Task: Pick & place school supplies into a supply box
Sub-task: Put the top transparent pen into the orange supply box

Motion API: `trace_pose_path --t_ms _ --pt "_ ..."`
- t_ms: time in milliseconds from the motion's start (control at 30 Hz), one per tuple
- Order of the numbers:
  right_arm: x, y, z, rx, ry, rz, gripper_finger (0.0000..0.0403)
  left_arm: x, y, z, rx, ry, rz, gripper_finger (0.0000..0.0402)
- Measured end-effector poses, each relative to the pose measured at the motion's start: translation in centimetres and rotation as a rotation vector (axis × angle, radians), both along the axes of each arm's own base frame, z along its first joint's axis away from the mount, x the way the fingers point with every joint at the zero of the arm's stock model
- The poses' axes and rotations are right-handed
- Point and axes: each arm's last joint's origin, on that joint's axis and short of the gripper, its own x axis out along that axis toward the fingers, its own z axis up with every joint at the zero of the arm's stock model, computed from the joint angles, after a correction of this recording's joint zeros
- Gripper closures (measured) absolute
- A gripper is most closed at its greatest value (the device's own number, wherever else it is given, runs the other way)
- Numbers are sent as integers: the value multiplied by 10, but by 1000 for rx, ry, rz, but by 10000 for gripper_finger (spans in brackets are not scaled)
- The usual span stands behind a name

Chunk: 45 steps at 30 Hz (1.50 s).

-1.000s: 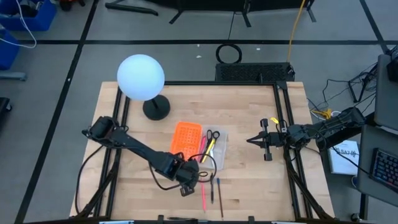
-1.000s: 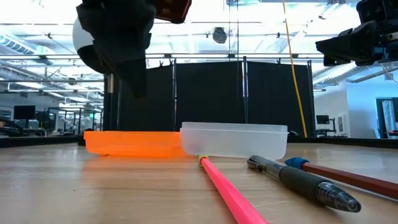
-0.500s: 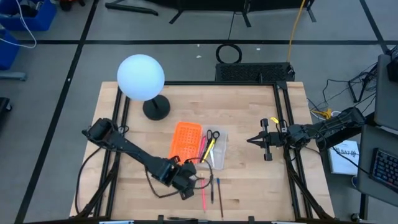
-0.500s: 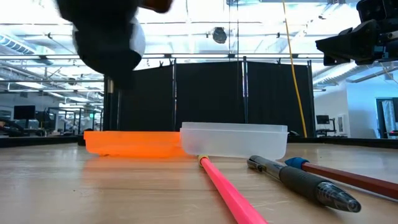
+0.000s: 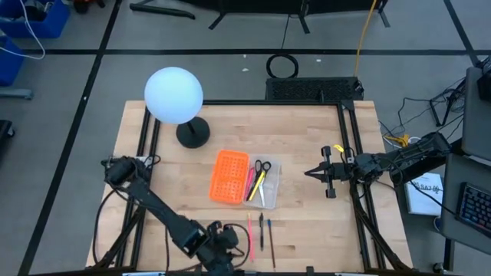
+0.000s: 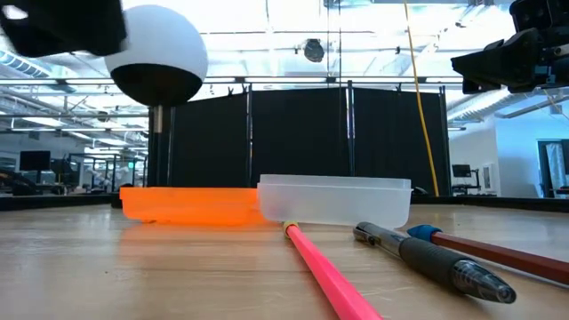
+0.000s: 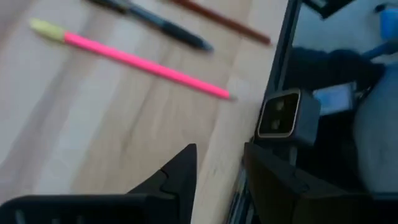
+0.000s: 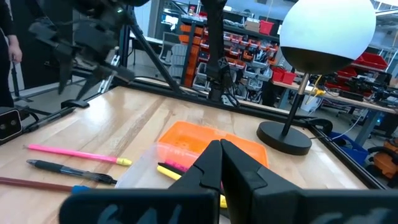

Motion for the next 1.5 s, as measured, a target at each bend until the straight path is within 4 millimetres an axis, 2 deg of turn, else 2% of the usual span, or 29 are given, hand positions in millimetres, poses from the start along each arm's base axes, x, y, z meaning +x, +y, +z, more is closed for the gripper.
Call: trace_pose_path --t_ms 233,433,567,667,833,967,1300,1500 --pt "0 0 0 9 1 0 403 0 -46 -14 -46 95 -6 279" --pt "0 0 0 22 1 0 403 -1 -63 -19 6 277 -12 283" --pt "0 0 0 34 -2 0 403 -3 -69 -18 -32 341 -47 283" --pt "0 0 1 35 -6 0 403 -5 -69 -19 -37 370 -64 283" --pt "0 0 1 26 -8 -1 403 -13 -64 -23 59 426 -121 284" --pt "0 0 1 25 -8 -1 403 -12 -61 -26 84 427 -158 281" --pt "0 0 1 25 -8 -1 403 -5 -58 -31 102 409 -197 200" --pt "0 0 1 25 -8 -1 403 -6 -60 -45 161 404 -232 190"
